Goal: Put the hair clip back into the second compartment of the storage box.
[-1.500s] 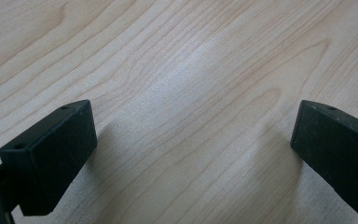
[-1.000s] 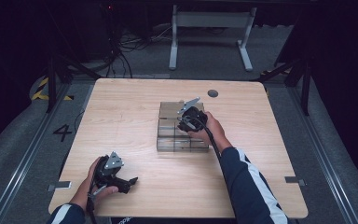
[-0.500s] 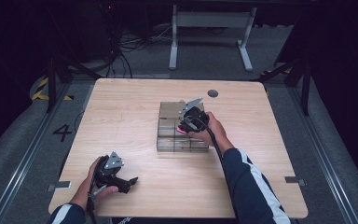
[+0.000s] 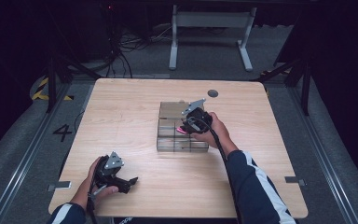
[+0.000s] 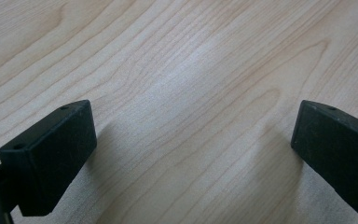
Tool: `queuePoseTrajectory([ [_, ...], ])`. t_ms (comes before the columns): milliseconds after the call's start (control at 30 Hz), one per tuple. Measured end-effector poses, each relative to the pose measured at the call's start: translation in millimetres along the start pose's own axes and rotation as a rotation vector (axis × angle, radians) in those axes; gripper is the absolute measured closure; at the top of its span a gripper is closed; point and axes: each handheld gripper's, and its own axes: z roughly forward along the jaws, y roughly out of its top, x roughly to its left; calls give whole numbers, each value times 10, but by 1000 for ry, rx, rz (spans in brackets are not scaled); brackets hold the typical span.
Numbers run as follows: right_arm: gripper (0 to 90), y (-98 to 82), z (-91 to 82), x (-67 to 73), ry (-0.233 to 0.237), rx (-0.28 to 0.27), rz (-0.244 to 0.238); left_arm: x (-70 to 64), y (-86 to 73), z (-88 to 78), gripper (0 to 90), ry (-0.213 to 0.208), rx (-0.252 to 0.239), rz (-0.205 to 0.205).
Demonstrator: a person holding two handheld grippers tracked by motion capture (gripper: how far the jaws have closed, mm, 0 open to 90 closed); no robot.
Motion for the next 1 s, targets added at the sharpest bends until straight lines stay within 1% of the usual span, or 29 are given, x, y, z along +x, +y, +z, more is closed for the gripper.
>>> queuePoseTrajectory([
  [167, 731, -27, -90, 14, -8, -7, 3, 0, 0, -1, 6, 0, 1, 0],
  [300, 749, -57, -148, 43, -21, -7, 5, 1, 0, 0, 6, 0, 0, 0],
  [567, 699, -115, -287, 110, -24, -15, -11, 1, 1, 0, 6, 0, 1, 1],
  [733, 676, -181, -372, 149, -9, -19, -16, 2, 1, -1, 6, 0, 1, 2],
  [767, 673, -200, -394, 156, -18, -16, -25, 1, 1, 0, 6, 0, 1, 2],
  [867, 666, -267, -464, 188, -13, -19, -26, 2, 1, 0, 6, 0, 1, 2],
  [933, 666, -303, -501, 203, -5, -22, -38, 2, 1, 0, 6, 0, 1, 2],
  [1000, 663, -320, -521, 214, -9, -22, -42, 2, 1, 0, 6, 0, 1, 2],
])
